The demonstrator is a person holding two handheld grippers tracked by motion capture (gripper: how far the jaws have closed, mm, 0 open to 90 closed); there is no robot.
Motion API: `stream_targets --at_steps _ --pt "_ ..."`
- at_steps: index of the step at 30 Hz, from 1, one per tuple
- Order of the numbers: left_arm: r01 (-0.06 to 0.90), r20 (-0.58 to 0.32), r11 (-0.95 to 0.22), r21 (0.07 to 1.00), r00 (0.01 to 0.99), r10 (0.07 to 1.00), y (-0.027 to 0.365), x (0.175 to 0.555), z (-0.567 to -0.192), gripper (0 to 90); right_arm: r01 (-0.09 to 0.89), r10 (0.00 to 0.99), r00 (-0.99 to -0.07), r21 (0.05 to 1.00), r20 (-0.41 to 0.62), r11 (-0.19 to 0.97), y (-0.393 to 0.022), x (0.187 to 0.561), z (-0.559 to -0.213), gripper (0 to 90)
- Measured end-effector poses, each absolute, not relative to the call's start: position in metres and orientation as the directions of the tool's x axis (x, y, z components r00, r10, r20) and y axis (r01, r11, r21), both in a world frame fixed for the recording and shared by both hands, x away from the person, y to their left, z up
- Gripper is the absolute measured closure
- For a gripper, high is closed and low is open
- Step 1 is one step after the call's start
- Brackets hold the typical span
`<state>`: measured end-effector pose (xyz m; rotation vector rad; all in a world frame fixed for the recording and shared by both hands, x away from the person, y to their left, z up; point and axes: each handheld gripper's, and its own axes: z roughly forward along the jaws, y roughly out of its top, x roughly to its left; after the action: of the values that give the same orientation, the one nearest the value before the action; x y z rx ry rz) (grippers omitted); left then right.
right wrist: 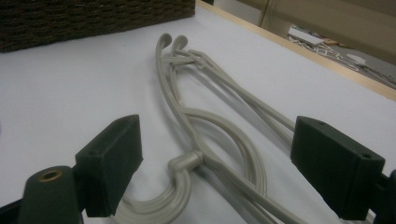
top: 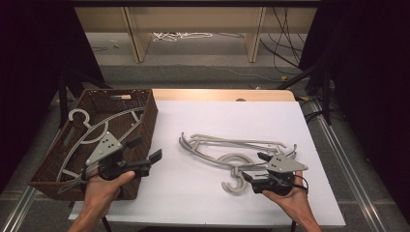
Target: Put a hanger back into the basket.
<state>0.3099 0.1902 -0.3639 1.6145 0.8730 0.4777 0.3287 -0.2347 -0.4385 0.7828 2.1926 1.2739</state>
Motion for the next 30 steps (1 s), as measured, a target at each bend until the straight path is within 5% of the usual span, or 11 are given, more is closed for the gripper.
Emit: stream_targets --at_steps 16,30 --pt "0.213 -0.057 -0.121 0.97 0.676 0.734 0.186 0.305 -0.424 17.0 0.232 0.684 -0.72 0.888 -0.117 0.396 -0.235 0.328 -0.44 17.6" --pt "0.224 -0.066 -0.126 0.967 0.691 0.72 0.183 0.299 -0.438 16.0 0.225 0.662 -0.735 0.868 -0.147 0.443 -0.241 0.331 -0.441 17.7"
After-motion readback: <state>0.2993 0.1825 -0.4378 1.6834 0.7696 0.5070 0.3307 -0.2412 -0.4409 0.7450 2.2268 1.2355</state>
